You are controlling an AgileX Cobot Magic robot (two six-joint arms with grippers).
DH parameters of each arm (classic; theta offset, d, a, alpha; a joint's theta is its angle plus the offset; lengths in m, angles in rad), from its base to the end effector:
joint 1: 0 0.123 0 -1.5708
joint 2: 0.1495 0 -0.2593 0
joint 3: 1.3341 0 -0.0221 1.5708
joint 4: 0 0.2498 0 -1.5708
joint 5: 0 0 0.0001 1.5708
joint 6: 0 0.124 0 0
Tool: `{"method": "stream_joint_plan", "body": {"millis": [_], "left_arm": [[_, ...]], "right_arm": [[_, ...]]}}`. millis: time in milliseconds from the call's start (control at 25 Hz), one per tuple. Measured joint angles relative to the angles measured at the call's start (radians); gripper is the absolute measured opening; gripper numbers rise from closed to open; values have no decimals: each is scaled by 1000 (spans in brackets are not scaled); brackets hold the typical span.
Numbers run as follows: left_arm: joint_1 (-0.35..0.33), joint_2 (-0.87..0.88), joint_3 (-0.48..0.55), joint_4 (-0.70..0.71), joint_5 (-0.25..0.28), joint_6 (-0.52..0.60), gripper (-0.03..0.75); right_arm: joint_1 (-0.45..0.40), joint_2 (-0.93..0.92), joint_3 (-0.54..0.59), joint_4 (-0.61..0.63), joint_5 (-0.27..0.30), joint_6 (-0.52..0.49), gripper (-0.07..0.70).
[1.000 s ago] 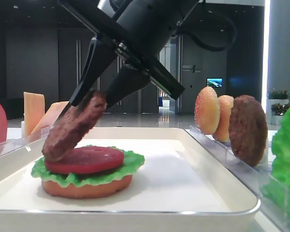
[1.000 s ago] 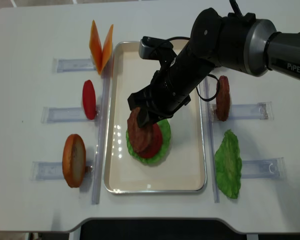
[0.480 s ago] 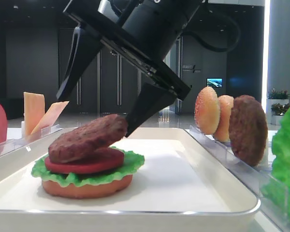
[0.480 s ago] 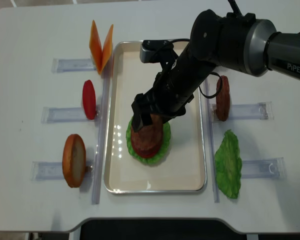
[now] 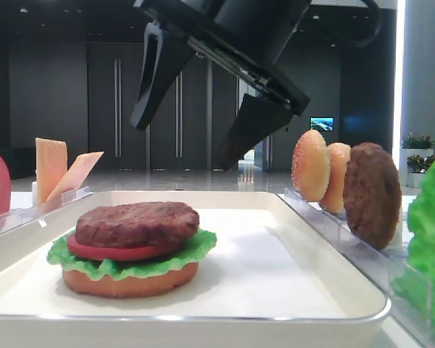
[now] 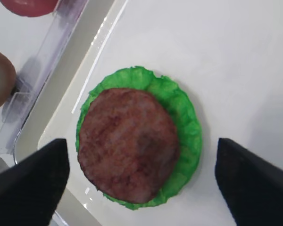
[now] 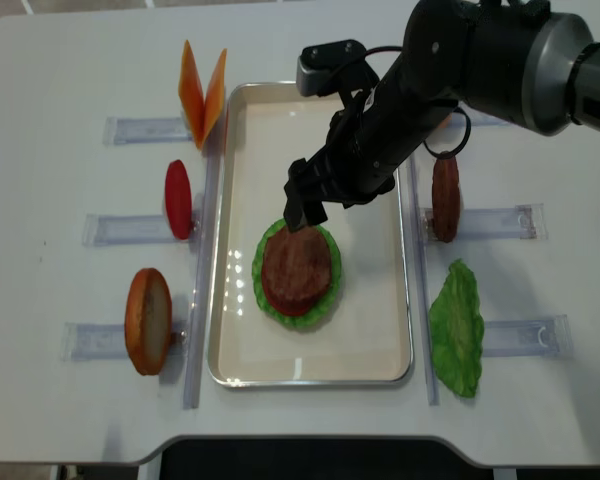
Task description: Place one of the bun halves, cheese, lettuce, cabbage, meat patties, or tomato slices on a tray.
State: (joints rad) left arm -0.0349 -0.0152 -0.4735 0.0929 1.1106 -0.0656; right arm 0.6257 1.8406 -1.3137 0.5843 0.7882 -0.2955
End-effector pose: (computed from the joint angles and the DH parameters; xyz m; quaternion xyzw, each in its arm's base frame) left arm 0.0472 0.0087 0.2494 -0.0160 0.8677 0.0214 0.4964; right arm 0.2867 0.2671 0.1699 -0.2714 0.9187 0.2595 0.1224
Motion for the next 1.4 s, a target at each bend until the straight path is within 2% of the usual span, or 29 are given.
{"method": "stream_joint_plan", "body": {"millis": [320, 680, 880, 1160, 1400], "left_arm": [[0, 0, 0, 0, 0, 0, -7], [0, 0, 0, 0, 0, 0, -7], [0, 0, 0, 0, 0, 0, -7], [0, 0, 0, 0, 0, 0, -7], [0, 0, 0, 0, 0, 0, -7]], "right_arm": [[-71, -131, -1, -83, 7, 19, 594], [-233, -214, -2, -186, 39, 23, 594], [-359, -217, -2, -213, 93, 30, 594], [-552, -217, -2, -335, 184, 140, 594], [-672, -217, -3, -412, 254, 181, 592]]}}
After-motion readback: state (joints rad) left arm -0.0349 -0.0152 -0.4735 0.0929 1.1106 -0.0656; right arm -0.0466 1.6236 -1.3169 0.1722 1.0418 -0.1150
